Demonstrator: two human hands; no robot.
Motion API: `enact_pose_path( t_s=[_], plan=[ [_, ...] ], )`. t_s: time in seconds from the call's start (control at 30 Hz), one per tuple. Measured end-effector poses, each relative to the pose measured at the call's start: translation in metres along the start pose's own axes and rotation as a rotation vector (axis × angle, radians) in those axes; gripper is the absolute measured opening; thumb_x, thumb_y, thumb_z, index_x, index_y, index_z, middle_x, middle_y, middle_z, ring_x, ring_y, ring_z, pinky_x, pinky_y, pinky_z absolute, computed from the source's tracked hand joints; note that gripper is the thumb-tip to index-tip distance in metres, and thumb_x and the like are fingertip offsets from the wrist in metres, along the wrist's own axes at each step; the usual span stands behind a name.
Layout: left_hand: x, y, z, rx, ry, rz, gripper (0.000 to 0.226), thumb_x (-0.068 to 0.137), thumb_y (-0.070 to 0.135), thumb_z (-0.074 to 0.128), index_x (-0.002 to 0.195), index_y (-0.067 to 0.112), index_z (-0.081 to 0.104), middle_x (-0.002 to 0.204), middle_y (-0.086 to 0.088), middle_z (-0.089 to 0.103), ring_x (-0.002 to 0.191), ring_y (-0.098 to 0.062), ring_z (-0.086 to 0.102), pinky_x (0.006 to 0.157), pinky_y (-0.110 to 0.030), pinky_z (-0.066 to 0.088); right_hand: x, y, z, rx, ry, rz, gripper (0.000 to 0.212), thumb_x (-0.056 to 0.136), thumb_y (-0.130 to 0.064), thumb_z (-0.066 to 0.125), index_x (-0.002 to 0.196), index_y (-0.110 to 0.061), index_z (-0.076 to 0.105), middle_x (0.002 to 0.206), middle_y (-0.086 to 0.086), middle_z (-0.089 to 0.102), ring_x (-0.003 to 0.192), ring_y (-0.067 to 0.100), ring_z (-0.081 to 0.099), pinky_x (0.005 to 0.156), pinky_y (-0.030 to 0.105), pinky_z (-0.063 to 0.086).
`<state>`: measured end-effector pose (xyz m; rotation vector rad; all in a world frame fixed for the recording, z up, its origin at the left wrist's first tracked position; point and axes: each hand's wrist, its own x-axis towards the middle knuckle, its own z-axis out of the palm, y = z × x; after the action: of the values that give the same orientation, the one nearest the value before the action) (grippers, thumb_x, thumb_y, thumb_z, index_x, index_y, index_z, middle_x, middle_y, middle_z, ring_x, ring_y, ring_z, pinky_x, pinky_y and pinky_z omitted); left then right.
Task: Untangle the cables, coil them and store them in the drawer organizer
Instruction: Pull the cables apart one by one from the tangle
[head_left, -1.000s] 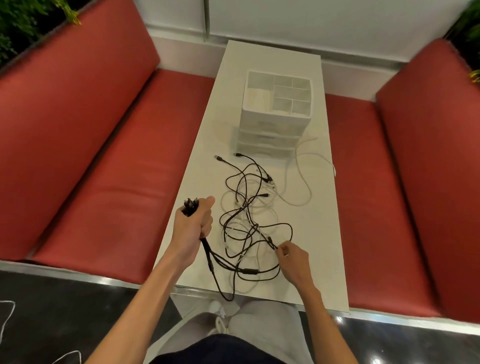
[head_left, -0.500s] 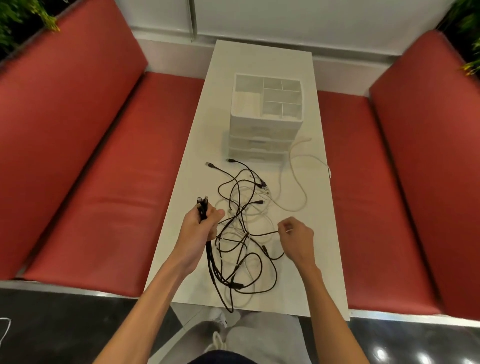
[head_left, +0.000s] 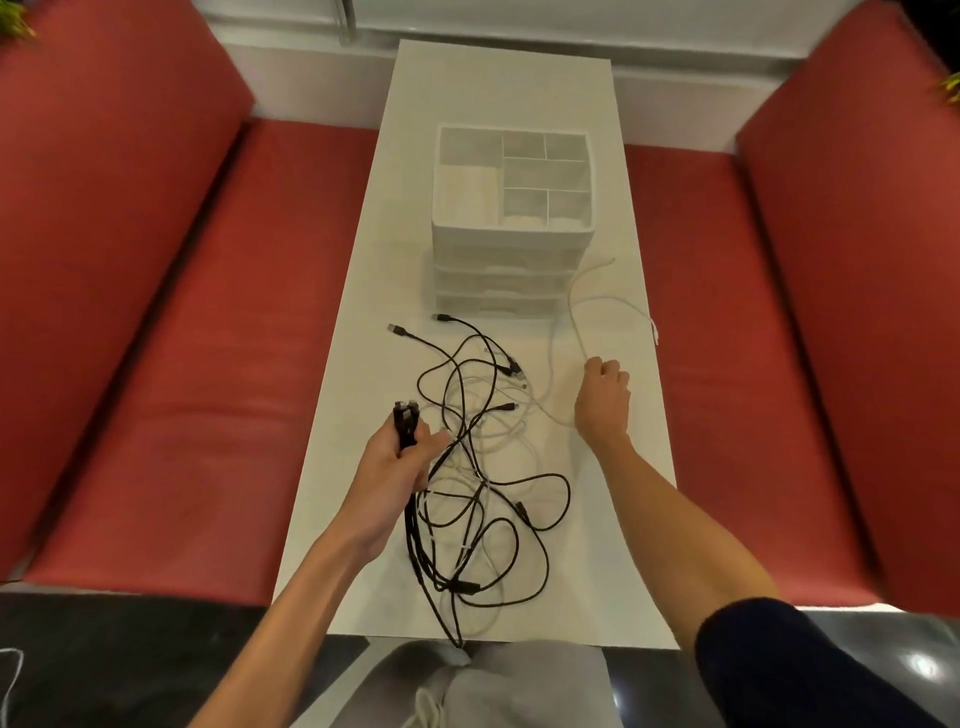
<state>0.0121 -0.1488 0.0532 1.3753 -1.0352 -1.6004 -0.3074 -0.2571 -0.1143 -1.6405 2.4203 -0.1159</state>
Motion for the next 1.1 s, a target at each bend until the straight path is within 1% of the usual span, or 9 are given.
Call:
enact_pose_path(
  t_s=[0.1,0.2,0.33,0.5,0.63,0.73,0.87,1.0,1.1],
  plan=[
    [0.001,-0.002,-0.002,-0.001,0.007,-0.022,0.031,0.089,0.028,0.072,0.084,0.02,0.042,0.07,0.006,0.033,0.061,-0.015,0.028,0.06,-0.028,0.031,-0.004,-0.003,0.009,0.085,0.014,0.063,0.062,0.086,0.017,0.061,0.144,0.004,0.042,0.126,0.026,0.058,0.109,0.04,0.056,0.094,0.047,0.052],
    [-0.001,-0.003,-0.002,0.003,-0.016,-0.039,0.031,0.091,0.028,0.07,0.083,0.02,0.042,0.068,0.008,0.034,0.06,-0.014,0.028,0.061,-0.029,0.029,-0.014,-0.002,-0.002,0.271,-0.095,0.139,0.041,0.095,0.007,0.054,0.136,0.004,0.052,0.124,0.027,0.062,0.112,0.044,0.061,0.1,0.051,0.051],
    [-0.009,-0.002,-0.002,0.006,-0.031,-0.052,0.036,0.093,0.032,0.071,0.08,0.019,0.04,0.066,0.005,0.031,0.059,-0.015,0.026,0.06,-0.032,0.025,-0.051,-0.01,-0.044,0.631,-0.068,0.211,0.026,0.097,-0.005,0.062,0.122,-0.007,0.07,0.114,0.012,0.073,0.106,0.029,0.069,0.093,0.041,0.057],
    [-0.021,0.003,0.001,0.001,-0.051,-0.072,0.043,0.1,0.032,0.074,0.068,0.027,0.046,0.065,0.005,0.029,0.057,-0.014,0.024,0.056,-0.029,0.024,-0.124,-0.036,-0.094,0.88,-0.014,0.136,0.026,0.092,-0.008,0.069,0.108,-0.028,0.075,0.101,-0.004,0.074,0.085,0.004,0.069,0.067,0.014,0.05],
    [-0.022,0.002,0.011,0.07,0.008,-0.108,0.037,0.099,0.041,0.074,0.071,0.021,0.06,0.064,0.006,0.037,0.054,-0.012,0.026,0.052,-0.027,0.023,-0.181,-0.063,-0.107,0.901,-0.007,-0.058,0.032,0.088,-0.006,0.07,0.102,-0.035,0.074,0.104,-0.009,0.074,0.087,0.007,0.069,0.074,0.017,0.054],
    [-0.021,-0.003,0.017,0.086,-0.009,-0.175,0.035,0.102,0.047,0.067,0.093,0.016,0.081,0.077,-0.002,0.069,0.049,-0.012,0.028,0.045,-0.021,0.026,-0.219,-0.08,-0.101,0.835,-0.037,-0.262,0.029,0.09,-0.009,0.068,0.108,-0.03,0.074,0.103,-0.013,0.072,0.088,0.01,0.067,0.076,0.017,0.053],
    [-0.027,-0.002,0.016,0.107,0.026,-0.184,0.034,0.101,0.047,0.069,0.09,0.017,0.082,0.095,-0.001,0.079,0.046,-0.005,0.04,0.05,-0.028,0.03,-0.25,-0.085,-0.085,0.734,-0.022,-0.363,0.038,0.094,-0.01,0.065,0.124,-0.032,0.068,0.101,-0.012,0.064,0.097,0.009,0.06,0.084,0.013,0.045],
    [-0.037,-0.006,0.005,0.186,-0.042,-0.164,0.03,0.099,0.044,0.071,0.093,0.017,0.083,0.108,0.012,0.081,0.093,0.003,0.07,0.08,-0.028,0.048,-0.254,-0.079,-0.076,0.67,-0.022,-0.378,0.032,0.094,-0.012,0.064,0.12,-0.029,0.07,0.106,-0.012,0.06,0.102,0.007,0.057,0.089,0.011,0.042],
    [-0.045,-0.01,0.0,0.19,-0.057,-0.114,0.016,0.1,0.032,0.073,0.1,0.018,0.082,0.102,0.005,0.082,0.087,0.006,0.071,0.071,-0.018,0.045,-0.251,-0.08,-0.077,0.65,-0.09,-0.429,0.027,0.089,-0.015,0.065,0.108,-0.033,0.071,0.1,-0.018,0.061,0.101,0.004,0.056,0.087,0.015,0.041]
  ],
)
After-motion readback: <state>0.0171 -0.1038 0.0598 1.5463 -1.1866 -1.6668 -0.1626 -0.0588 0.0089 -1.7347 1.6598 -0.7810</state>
